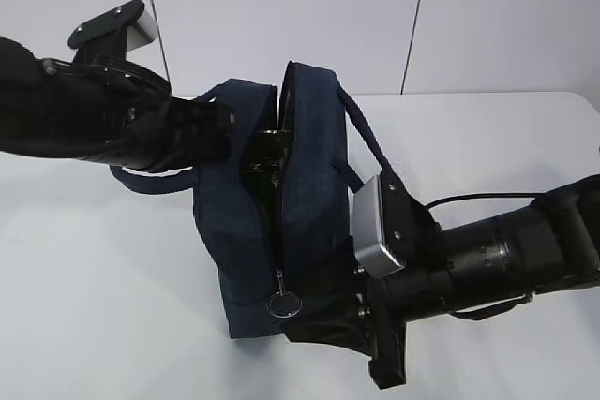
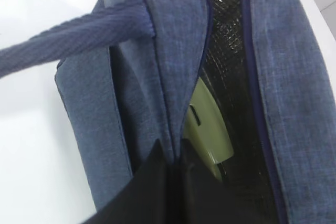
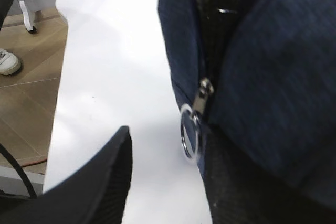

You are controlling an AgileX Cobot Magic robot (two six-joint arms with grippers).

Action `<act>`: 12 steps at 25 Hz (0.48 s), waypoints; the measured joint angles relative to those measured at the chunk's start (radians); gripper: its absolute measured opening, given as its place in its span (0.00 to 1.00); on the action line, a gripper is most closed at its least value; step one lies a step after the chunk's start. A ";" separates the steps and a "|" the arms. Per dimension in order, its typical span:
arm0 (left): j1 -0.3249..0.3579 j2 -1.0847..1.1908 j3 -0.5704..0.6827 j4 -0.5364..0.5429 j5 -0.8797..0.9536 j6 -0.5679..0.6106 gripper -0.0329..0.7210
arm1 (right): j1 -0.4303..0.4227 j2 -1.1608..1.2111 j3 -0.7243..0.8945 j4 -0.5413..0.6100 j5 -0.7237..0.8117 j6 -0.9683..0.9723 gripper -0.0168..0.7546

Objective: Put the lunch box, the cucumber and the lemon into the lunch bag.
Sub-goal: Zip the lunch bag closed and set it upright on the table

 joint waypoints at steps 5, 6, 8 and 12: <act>0.000 0.000 0.000 0.000 0.000 0.000 0.04 | 0.053 0.000 -0.003 0.003 -0.067 0.000 0.45; 0.000 0.000 0.000 0.000 0.000 0.000 0.04 | 0.054 0.000 -0.003 0.003 -0.080 0.000 0.45; 0.000 0.000 0.000 0.000 0.000 0.000 0.04 | 0.055 0.000 -0.003 0.003 -0.090 0.000 0.45; 0.000 0.000 0.000 0.000 0.000 0.000 0.04 | 0.055 0.014 -0.007 0.014 -0.091 0.014 0.45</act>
